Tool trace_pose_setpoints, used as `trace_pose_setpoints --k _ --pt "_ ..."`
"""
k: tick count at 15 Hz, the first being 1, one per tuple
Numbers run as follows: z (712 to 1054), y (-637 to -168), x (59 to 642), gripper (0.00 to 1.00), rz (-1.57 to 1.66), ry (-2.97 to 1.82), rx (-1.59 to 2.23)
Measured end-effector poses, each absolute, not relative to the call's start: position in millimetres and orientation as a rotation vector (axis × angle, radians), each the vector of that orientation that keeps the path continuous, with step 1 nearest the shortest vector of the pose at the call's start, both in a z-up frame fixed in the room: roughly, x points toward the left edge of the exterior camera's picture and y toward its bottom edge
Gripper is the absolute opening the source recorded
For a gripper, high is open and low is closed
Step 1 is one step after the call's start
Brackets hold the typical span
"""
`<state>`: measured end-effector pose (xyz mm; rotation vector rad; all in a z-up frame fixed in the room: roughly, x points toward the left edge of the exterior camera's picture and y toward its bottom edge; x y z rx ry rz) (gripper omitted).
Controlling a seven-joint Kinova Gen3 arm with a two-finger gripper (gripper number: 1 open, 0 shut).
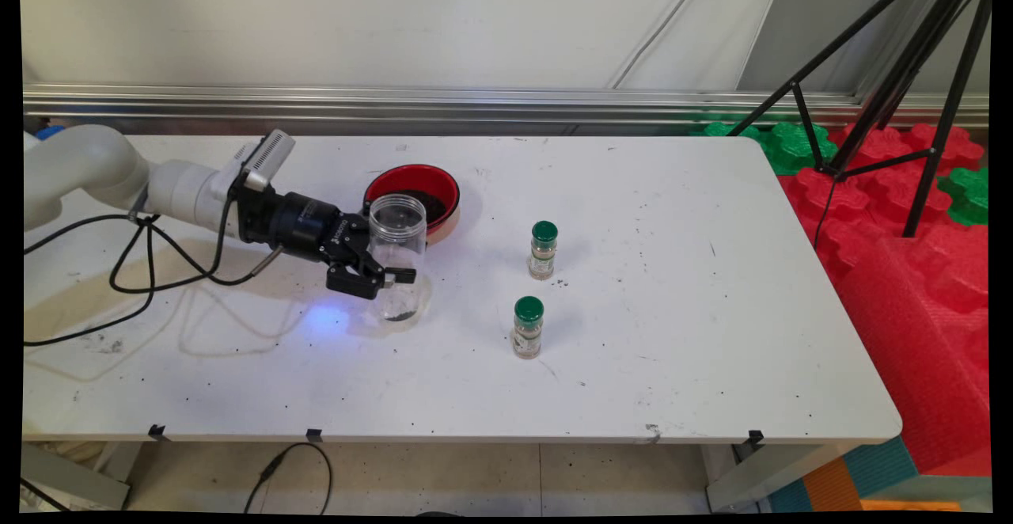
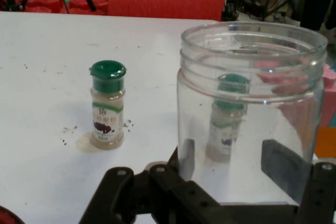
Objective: Place the picked object on the table
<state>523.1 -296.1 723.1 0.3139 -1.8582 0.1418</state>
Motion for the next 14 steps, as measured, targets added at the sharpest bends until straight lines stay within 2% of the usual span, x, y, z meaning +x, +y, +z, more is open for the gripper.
trace_pose_setpoints --k 14 --pt "707 -286 518 0.0 0.176 -1.877 0.321"
